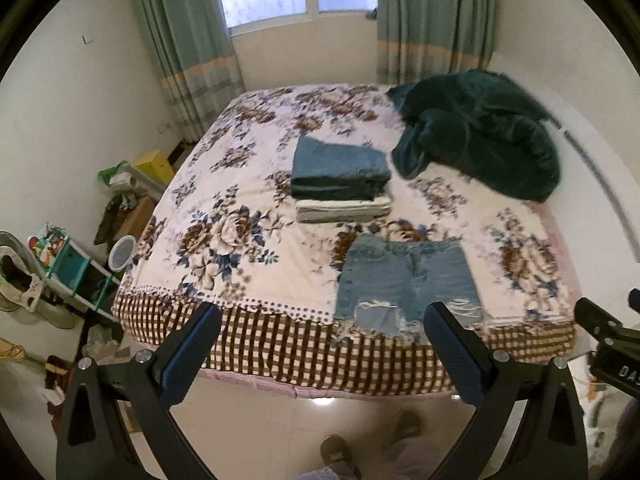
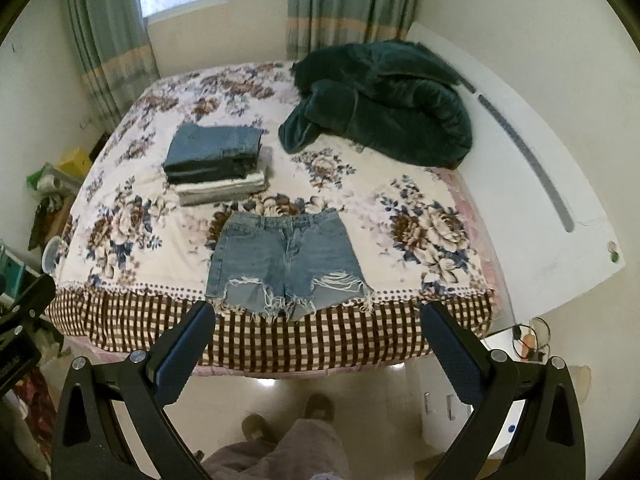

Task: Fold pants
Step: 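Lower both tools toward the denim shorts, reaching for the frayed leg hems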

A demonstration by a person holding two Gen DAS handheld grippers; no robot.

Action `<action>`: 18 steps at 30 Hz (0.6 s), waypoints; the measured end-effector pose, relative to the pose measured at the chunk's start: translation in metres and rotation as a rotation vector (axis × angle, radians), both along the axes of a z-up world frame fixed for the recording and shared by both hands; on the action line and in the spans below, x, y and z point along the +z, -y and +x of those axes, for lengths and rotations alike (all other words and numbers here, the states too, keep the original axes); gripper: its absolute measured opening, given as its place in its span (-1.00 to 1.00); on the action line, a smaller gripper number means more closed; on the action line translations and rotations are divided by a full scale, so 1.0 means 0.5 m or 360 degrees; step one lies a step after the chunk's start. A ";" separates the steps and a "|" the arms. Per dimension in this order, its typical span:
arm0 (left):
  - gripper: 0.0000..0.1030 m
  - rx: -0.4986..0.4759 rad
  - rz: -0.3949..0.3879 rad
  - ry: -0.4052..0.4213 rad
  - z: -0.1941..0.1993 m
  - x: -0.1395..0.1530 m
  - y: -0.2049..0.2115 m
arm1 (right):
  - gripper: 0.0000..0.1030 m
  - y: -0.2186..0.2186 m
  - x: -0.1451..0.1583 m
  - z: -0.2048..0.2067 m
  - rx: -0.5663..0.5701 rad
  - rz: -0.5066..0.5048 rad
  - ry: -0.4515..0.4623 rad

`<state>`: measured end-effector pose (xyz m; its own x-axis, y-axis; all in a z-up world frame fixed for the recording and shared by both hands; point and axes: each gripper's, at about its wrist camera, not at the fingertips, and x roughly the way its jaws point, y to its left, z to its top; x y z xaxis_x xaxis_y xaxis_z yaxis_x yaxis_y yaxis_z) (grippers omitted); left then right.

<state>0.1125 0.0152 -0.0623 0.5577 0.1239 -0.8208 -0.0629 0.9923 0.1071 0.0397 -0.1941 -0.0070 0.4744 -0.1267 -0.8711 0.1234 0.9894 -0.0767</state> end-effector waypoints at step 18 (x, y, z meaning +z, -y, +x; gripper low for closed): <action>1.00 0.0445 -0.0191 -0.0583 0.345 -0.624 0.331 | -0.03 0.399 -0.674 0.642 0.0351 0.0510 -0.0745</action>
